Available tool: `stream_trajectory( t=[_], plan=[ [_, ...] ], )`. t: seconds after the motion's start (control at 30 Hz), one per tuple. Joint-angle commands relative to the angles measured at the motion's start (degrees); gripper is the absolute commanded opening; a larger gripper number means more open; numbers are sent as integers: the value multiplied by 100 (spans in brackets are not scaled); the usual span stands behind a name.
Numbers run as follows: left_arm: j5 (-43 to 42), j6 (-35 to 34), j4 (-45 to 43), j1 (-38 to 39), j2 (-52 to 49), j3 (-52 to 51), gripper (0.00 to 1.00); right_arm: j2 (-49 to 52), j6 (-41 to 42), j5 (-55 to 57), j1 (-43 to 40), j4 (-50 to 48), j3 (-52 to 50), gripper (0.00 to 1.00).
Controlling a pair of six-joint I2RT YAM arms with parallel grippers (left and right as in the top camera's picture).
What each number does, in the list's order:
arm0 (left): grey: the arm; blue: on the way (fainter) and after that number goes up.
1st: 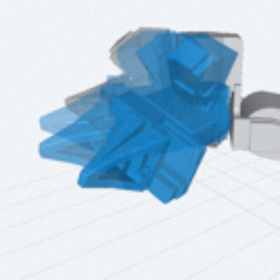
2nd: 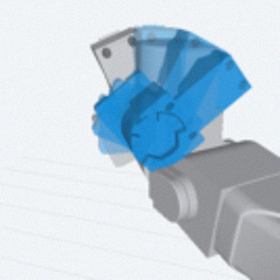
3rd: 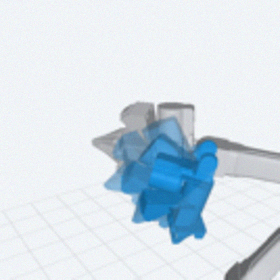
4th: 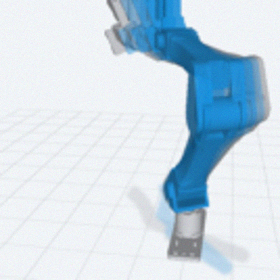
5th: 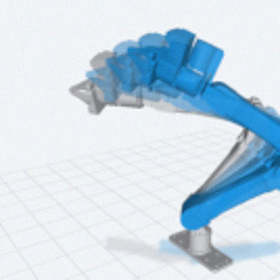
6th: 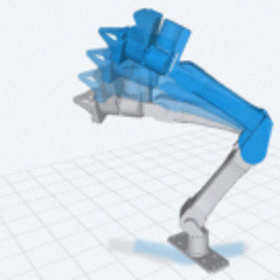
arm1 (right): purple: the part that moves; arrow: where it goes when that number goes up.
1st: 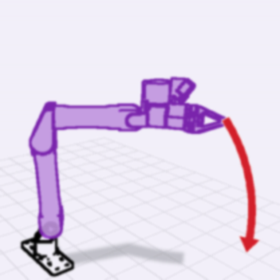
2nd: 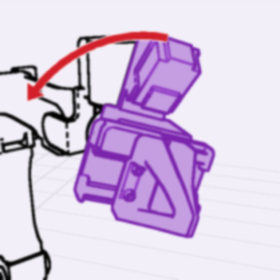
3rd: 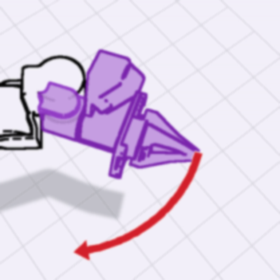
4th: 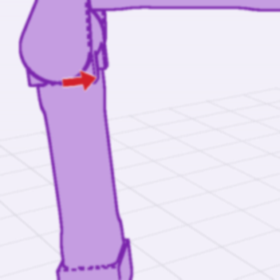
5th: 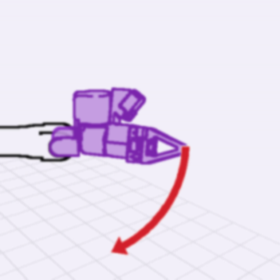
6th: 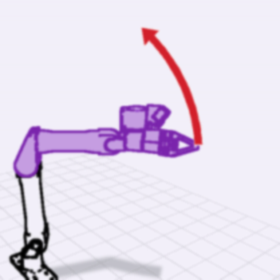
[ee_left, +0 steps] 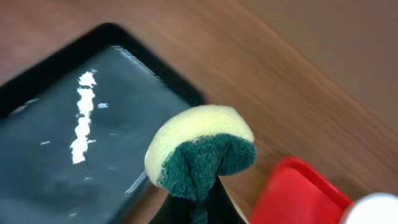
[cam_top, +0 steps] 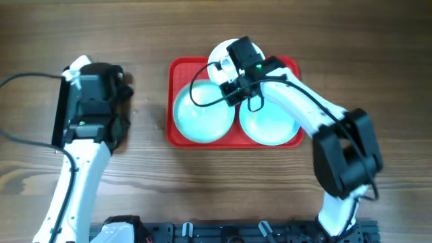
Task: Clean dirty plates on tray and stack at the side
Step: 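Scrub the left blue plate with the sponge in the left gripper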
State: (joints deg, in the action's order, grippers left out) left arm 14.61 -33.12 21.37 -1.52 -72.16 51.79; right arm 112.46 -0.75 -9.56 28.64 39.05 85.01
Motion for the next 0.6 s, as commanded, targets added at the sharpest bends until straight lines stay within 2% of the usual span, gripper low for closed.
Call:
stream_trajectory(
  t=[0.0, 0.1, 0.17, 0.43, 0.5, 0.57],
  plan=[
    [28, -531, 282, -568, -81, 7, 4, -901, -400, 1255, 254, -308, 26, 4],
    [-24, -531, 533, -654, -258, 7, 4, -1161, -1440, 3543, 986, -966, 26, 4],
    [-22, -529, 575, -654, -269, 7, 4, -1158, -2371, 4581, 1445, -1423, 26, 4],
    [-22, -531, 568, -654, -269, 7, 4, -1158, -5501, 6398, 2544, -2933, 26, 4],
    [-22, -531, 573, -654, -269, 7, 4, -1156, -5497, 6347, 2610, -2973, 24, 4],
    [-22, -529, 573, -654, -271, 7, 4, -1154, -4725, 5860, 2522, -2677, 2, 4]
  ],
)
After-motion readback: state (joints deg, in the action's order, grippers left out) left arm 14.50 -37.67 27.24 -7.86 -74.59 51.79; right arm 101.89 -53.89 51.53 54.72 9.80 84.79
